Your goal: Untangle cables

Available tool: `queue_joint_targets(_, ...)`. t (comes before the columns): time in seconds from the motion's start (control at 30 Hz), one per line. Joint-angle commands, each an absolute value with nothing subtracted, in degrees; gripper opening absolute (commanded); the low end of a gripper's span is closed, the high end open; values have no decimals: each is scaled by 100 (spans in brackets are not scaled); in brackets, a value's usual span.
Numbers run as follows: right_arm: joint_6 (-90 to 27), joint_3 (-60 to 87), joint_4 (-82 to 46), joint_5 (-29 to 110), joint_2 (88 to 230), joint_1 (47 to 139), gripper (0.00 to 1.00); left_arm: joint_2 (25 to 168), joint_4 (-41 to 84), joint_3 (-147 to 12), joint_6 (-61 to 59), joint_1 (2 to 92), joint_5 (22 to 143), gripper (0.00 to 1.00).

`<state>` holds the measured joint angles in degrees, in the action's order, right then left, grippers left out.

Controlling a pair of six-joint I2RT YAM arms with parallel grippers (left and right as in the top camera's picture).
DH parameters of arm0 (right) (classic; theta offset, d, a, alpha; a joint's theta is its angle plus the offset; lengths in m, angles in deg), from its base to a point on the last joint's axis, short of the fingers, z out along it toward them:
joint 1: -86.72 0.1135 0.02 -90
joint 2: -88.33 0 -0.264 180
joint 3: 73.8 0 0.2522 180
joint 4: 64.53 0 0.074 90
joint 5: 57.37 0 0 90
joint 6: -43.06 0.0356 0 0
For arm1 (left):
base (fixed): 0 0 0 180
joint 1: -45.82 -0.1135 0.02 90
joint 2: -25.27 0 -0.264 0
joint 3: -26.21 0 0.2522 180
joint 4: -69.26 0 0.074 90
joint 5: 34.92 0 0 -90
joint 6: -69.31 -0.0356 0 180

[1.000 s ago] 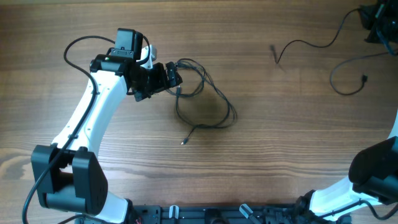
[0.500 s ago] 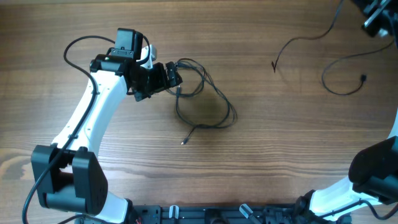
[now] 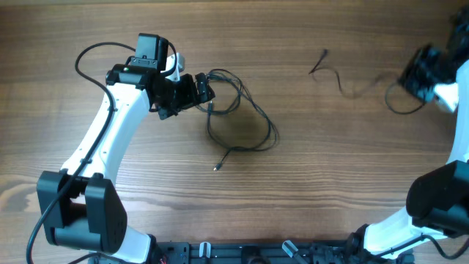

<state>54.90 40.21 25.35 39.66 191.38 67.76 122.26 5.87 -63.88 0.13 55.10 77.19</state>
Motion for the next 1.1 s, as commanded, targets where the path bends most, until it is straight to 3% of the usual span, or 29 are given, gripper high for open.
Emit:
queue_joint_targets(0.0,5166,3693,3274,2213,19208,6774,4,12285,598,-6358,-77,5525,7684,100)
queue_joint_targets(0.13,4353,3183,3433,2287,19208,6774,4,12285,598,-6358,-79,5525,7684,100)
queue_joint_targets(0.23,3914,2976,3405,3712,19208,6767,6,12285,598,-6358,-79,5525,7684,100)
queue_joint_targets(0.3,3693,2965,3291,5017,19208,6767,15,12285,598,-6358,-79,5525,7684,100)
queue_joint_targets(0.33,3680,2965,3084,5503,19208,6763,15,12285,598,-6358,-77,5525,7684,100)
queue_joint_targets(0.37,3693,2965,2797,5697,19208,6741,4,12285,598,-6358,-77,5525,7684,100)
queue_joint_targets(0.43,3711,2965,2234,5173,19208,6680,4,12285,598,-6358,-77,5525,7684,100)
queue_joint_targets(0.57,3951,2965,3429,5162,19206,6680,4,12285,598,-6358,-77,5525,7684,100)
queue_joint_targets(0.63,4491,2958,3420,4674,19206,6678,4,12285,598,-6358,-77,5525,7684,100)
queue_joint_targets(0.8,4205,2943,2988,3931,19208,6704,4,12285,598,-6358,-79,5525,7684,100)
queue_joint_targets(0.87,3284,2943,2741,3446,19208,6704,4,12285,598,-6358,-79,5525,7684,100)
queue_joint_targets(1.0,-464,2943,2258,3643,19208,6770,6,12285,598,-6358,-77,5525,7684,100)
queue_joint_targets(1.07,-1384,2943,2188,3920,19208,6883,29,12285,598,-6358,-77,5525,7684,100)
